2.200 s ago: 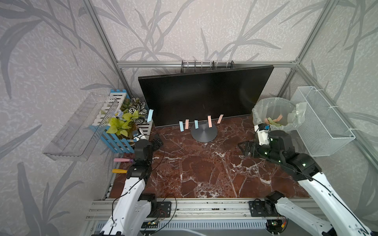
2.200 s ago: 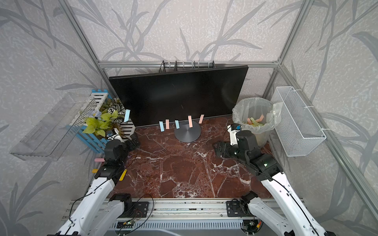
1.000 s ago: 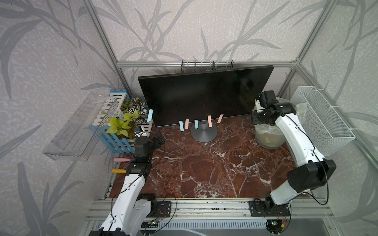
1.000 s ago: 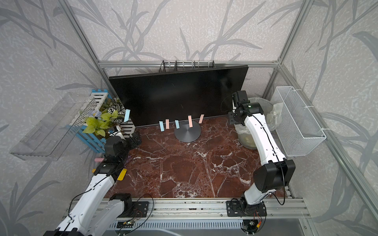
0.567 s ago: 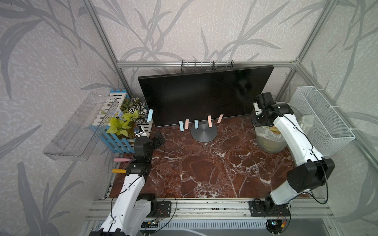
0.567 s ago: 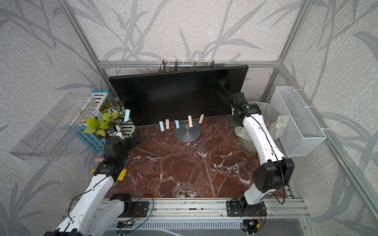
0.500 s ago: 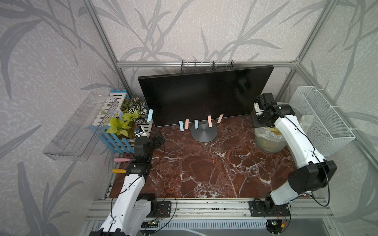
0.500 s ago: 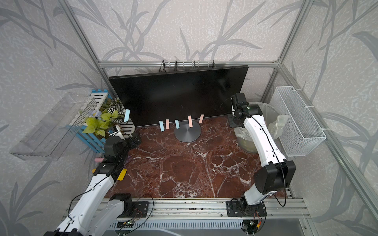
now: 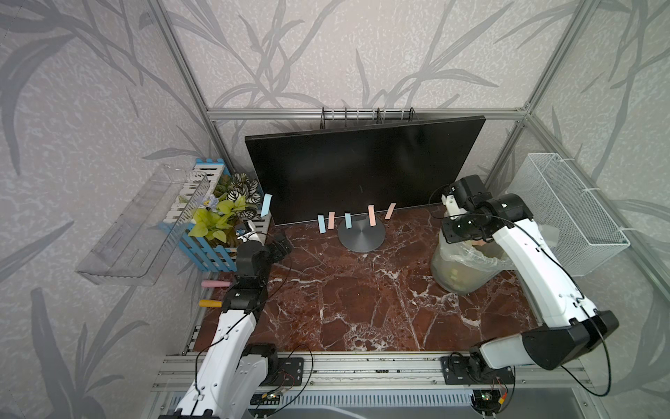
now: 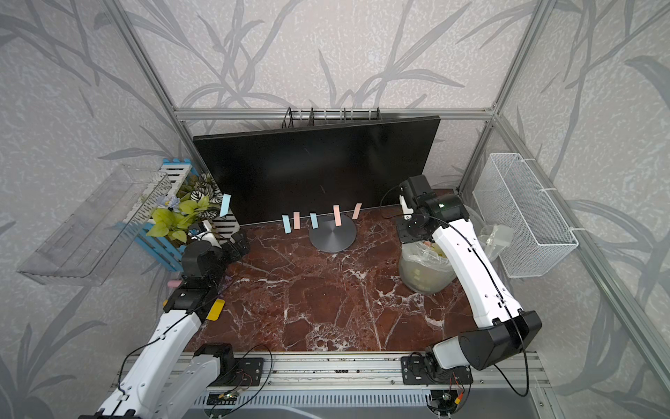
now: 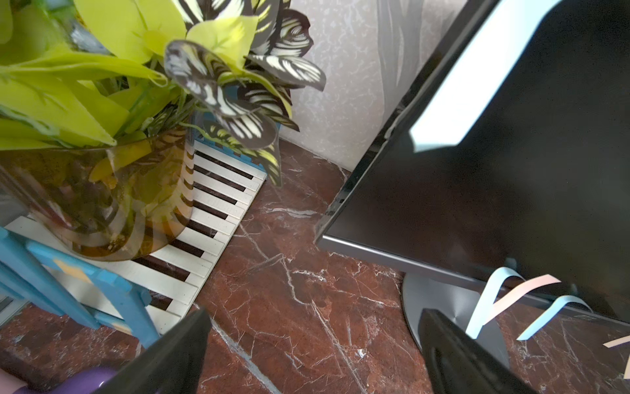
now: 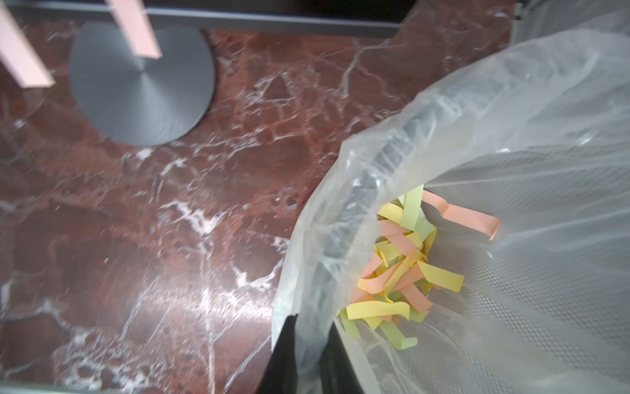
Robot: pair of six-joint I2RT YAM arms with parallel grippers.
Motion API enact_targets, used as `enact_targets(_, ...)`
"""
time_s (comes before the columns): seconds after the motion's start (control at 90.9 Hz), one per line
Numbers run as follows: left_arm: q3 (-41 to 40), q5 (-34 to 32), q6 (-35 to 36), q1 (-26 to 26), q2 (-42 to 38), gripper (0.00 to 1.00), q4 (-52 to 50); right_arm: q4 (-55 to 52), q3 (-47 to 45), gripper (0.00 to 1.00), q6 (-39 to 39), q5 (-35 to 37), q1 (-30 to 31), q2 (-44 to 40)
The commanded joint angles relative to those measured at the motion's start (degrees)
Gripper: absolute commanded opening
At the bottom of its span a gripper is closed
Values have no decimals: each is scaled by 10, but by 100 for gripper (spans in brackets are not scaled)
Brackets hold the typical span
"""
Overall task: Remove the sticky note from the monitor
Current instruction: Move the trash bin to the center of the board.
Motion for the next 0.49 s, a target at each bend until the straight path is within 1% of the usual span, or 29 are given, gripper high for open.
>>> enact_targets(0.0, 24, 18, 0, -2, -5, 100, -6, -28, 7, 0, 28, 16, 47, -19)
enact_targets(0.242, 29, 52, -9, -2, -4, 100, -11, 4, -5, 0, 97, -12, 128, -27)
enact_targets(0.429, 26, 83, -29, -2, -2, 100, -17, 20, 14, 0, 121, -19, 172, -13)
enact_targets(0.484, 20, 90, -35, -2, -3, 100, -17, 24, 17, 2, 124, -20, 179, -11)
